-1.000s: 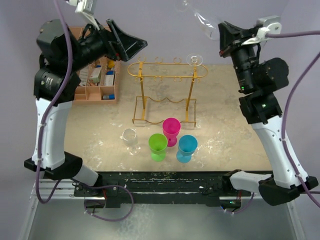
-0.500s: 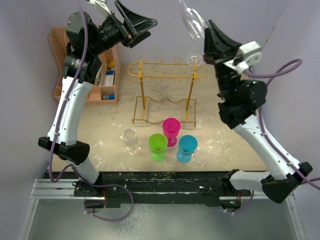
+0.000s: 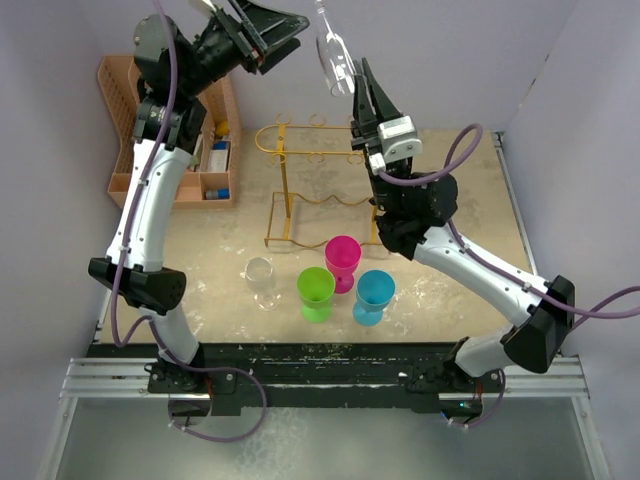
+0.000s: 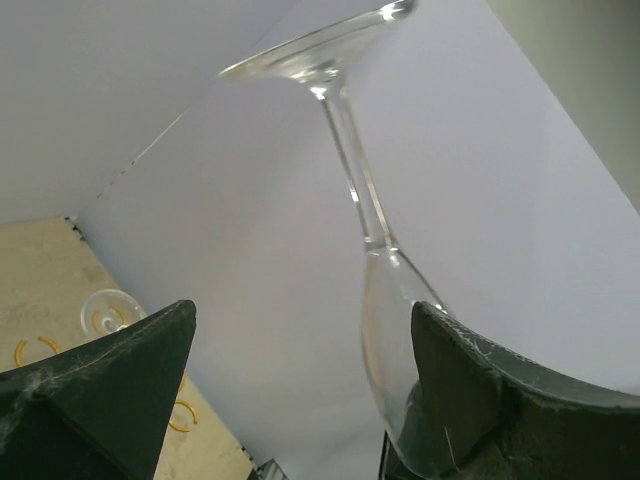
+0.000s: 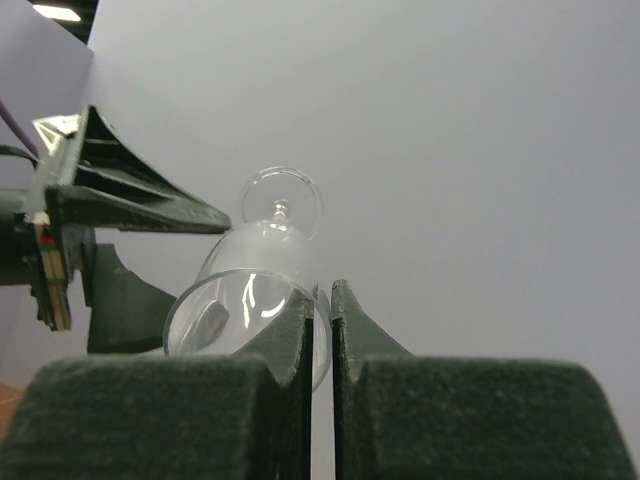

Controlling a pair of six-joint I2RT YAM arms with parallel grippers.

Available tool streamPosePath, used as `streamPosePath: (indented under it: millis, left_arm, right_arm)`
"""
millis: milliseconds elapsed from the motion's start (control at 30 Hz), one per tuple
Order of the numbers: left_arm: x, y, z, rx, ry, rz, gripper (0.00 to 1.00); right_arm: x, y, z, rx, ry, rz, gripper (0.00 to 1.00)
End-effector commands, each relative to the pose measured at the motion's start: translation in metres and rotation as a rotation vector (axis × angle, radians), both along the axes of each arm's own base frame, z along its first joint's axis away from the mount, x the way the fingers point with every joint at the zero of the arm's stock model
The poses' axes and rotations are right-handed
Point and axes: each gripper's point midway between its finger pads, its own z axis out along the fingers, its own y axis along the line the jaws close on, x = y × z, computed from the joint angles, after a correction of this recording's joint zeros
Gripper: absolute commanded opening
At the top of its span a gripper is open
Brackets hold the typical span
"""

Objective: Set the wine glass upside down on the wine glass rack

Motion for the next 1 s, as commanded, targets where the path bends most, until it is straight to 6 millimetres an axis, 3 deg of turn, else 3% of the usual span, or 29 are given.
streamPosePath:
  millis: [0,567,633,900,967]
  left_arm:
    - [-0.034,0.018,0.052,-0.063,-0.166,-0.029,0.9]
    - [-0.019,0.018,0.045,-0.059,-0.177,-0.006,0.85]
    - [-0.019,0.018,0.046,-0.06,-0.182,-0.001,0.79]
    - [-0.019,0.018,0.047,-0.052,-0.202,0.003,0.37]
    - [-0.021,0.019,0.049,-0.044,-0.221,0.007,0.32]
  right_arm:
    - [-0.018,-0.035,0.023,0.115,-0.086,-0.097,0.0]
    - [-0.016,0.018,0.012,0.024,-0.074,0.016,0.0]
    - [-0.017,0.023,0.011,0.02,-0.078,0.032,0.0]
    - [-0.015,0.047,-0.003,-0.016,-0.068,0.043,0.0]
    - [-0.016,0.055,-0.009,-0.032,-0.066,0.055,0.0]
